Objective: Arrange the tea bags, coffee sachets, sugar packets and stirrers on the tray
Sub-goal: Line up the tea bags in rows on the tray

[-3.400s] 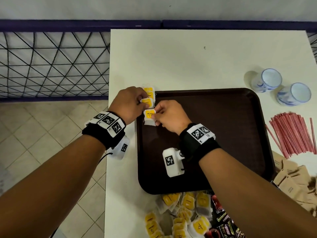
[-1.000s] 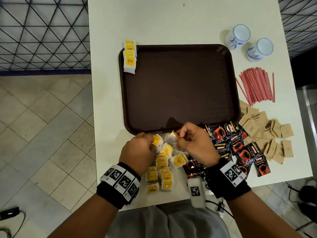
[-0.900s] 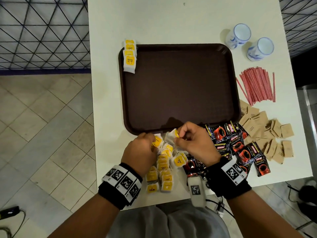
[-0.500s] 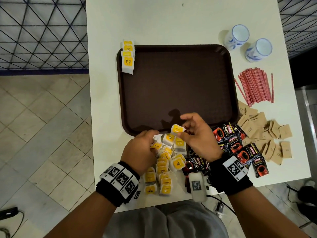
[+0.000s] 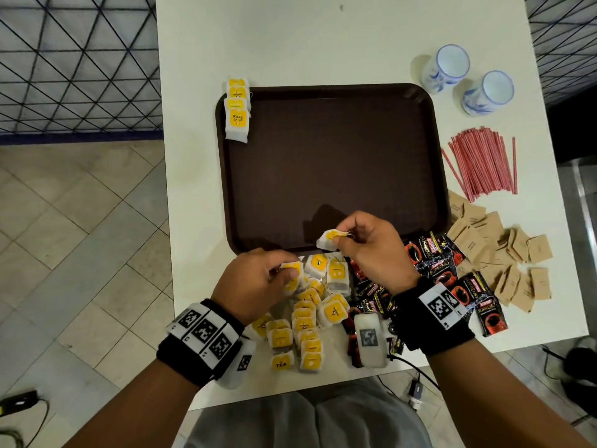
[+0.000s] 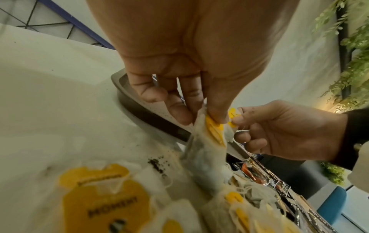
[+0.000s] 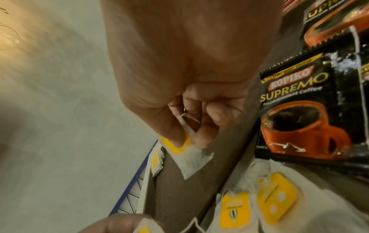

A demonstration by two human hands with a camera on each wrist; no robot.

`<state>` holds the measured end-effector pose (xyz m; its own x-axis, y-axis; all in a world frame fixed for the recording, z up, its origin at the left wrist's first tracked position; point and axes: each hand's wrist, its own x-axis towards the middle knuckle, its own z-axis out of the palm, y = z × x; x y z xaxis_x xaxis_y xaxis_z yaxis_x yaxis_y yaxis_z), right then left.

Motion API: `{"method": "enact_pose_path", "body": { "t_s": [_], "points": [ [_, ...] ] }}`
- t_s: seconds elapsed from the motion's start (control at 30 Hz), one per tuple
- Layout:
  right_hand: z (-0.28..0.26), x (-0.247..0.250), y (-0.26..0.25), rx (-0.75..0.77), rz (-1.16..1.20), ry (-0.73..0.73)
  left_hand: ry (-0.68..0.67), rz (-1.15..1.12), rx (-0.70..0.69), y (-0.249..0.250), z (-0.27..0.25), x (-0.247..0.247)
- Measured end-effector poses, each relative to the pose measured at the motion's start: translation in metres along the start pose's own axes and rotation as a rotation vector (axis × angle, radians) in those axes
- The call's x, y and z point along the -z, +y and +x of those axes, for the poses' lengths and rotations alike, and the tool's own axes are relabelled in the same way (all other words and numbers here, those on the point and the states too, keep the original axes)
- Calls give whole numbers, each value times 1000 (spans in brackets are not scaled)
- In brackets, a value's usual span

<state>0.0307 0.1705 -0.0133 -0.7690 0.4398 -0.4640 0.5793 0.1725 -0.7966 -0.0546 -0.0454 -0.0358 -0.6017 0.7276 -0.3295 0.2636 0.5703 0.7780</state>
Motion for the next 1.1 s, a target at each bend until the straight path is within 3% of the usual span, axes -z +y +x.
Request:
{"method": "enact_pose_path", "body": {
  "t_s": [0.1, 0.3, 0.5, 0.67, 1.1],
  "points": [
    [4, 1, 0, -11, -10, -7, -8, 17, 11, -2, 2, 2],
    [14, 0, -5, -23, -12, -100, 4, -71, -141, -5, 6, 8],
    [19, -5, -13, -20, 16, -228, 26, -357, 50, -6, 14, 22],
    [21, -10, -12, -20, 28, -207, 44, -452, 93, -2, 27, 36],
    [90, -45, -37, 9, 101, -250, 22, 183, -10, -18, 124, 129]
  ]
}}
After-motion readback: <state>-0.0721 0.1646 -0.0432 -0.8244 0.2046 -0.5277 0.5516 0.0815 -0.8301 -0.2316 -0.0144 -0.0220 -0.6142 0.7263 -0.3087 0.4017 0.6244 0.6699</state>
